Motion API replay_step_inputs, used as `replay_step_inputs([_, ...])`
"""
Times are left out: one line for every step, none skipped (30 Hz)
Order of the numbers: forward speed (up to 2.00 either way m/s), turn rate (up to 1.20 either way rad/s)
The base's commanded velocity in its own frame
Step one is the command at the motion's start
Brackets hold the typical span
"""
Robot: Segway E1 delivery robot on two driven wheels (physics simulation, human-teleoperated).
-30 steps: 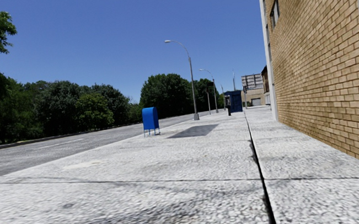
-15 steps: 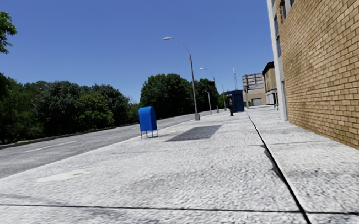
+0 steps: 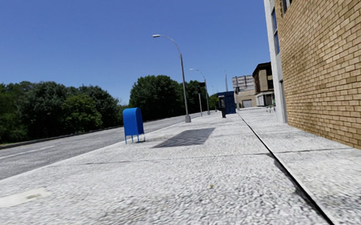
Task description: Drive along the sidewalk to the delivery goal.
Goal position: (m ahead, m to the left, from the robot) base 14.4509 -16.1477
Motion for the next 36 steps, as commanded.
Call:
replay_step_inputs([1.44, -0.93])
replay_step_inputs([1.44, -1.01])
replay_step_inputs([1.44, -1.03])
replay_step_inputs([1.44, -1.03])
replay_step_inputs([1.44, -1.03])
replay_step_inputs([1.44, -1.03])
replay_step_inputs([1.44, -1.03])
replay_step_inputs([1.44, -1.03])
replay_step_inputs([1.44, -1.03])
replay_step_inputs([1.44, -0.61])
replay_step_inputs([1.44, -0.10])
replay_step_inputs([1.44, -0.01])
replay_step_inputs([1.44, 0.00])
replay_step_inputs([1.44, 0.00])
replay_step_inputs([1.44, 0.00])
replay_step_inputs([1.44, 0.00])
replay_step_inputs([1.44, 0.00])
replay_step_inputs([1.44, 0.00])
replay_step_inputs([1.44, 0.00])
replay_step_inputs([1.44, 0.00])
replay_step_inputs([1.44, 0.00])
replay_step_inputs([1.44, 0.00])
replay_step_inputs([1.44, 0.00])
replay_step_inputs([1.44, 0.00])
replay_step_inputs([1.44, 0.19])
replay_step_inputs([1.44, 0.47])
replay_step_inputs([1.44, 0.67])
replay_step_inputs([1.44, 0.82])
replay_step_inputs([1.44, 0.92])
replay_step_inputs([1.44, 0.94])
replay_step_inputs([1.44, 0.92])
replay_step_inputs([1.44, 0.19])
replay_step_inputs([1.44, 0.02])
replay_step_inputs([1.44, 0.00])
replay_step_inputs([1.44, 0.00])
replay_step_inputs([1.44, 0.00])
